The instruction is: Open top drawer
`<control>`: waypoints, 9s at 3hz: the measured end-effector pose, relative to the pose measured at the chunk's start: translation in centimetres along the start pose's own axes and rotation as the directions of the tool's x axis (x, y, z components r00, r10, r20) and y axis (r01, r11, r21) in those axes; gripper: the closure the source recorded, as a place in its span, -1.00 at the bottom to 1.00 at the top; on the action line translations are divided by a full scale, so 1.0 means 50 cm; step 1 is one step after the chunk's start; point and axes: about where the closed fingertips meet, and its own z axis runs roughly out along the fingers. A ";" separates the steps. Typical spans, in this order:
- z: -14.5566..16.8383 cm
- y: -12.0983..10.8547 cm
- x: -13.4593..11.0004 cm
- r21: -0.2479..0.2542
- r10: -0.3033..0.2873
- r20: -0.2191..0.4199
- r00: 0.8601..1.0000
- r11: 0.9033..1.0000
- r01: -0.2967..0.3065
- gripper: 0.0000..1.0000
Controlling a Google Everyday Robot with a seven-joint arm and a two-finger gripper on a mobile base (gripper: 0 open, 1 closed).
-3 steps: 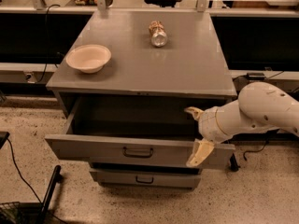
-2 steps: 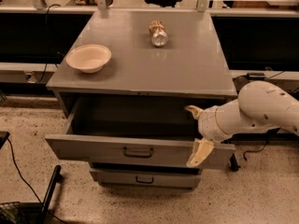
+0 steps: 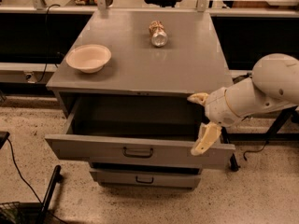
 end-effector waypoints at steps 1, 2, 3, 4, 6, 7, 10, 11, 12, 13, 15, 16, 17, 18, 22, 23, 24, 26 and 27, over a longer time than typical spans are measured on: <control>-0.018 -0.010 -0.005 -0.012 0.022 -0.001 1.000 1.000 -0.022 -0.65; -0.012 -0.009 -0.003 -0.010 0.020 -0.049 0.999 1.000 -0.021 -0.18; 0.030 -0.002 0.027 -0.020 -0.031 -0.150 0.988 0.999 0.028 0.44; 0.062 -0.005 0.059 -0.027 -0.052 -0.204 0.978 0.999 0.048 0.91; 0.121 -0.006 0.130 -0.054 -0.036 -0.210 0.977 0.998 0.025 1.00; 0.140 -0.004 0.148 -0.079 -0.037 -0.210 0.977 0.997 0.021 1.00; 0.151 0.042 0.123 -0.256 -0.113 -0.068 0.991 0.962 0.092 1.00; 0.109 0.067 0.072 -0.276 -0.163 0.023 0.986 0.947 0.163 1.00; 0.087 0.106 0.045 -0.316 -0.164 0.065 0.984 0.932 0.176 1.00; 0.074 0.130 0.032 -0.331 -0.150 0.069 0.986 0.929 0.165 1.00; 0.092 0.054 0.001 -0.195 -0.140 -0.064 0.988 0.973 0.126 1.00; 0.141 0.020 -0.002 -0.173 -0.125 -0.071 0.990 0.979 0.112 1.00; 0.194 0.005 -0.005 -0.172 -0.107 -0.063 0.992 0.980 0.095 1.00; 0.240 0.036 -0.013 -0.223 -0.089 -0.085 0.992 0.972 0.068 1.00; 0.206 0.155 -0.062 -0.420 -0.036 -0.070 0.997 0.907 0.003 1.00; 0.155 0.125 -0.058 -0.315 -0.035 -0.104 0.994 0.949 0.001 1.00; 0.080 0.063 -0.055 -0.155 0.037 -0.058 0.998 0.987 -0.046 1.00; 0.016 0.023 -0.044 -0.039 0.164 -0.057 0.985 0.985 -0.167 0.65; 0.016 0.025 -0.047 -0.040 0.178 -0.057 0.982 0.983 -0.181 0.03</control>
Offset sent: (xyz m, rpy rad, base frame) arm 0.0032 -0.0072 -0.0010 -0.1152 0.0254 -0.0395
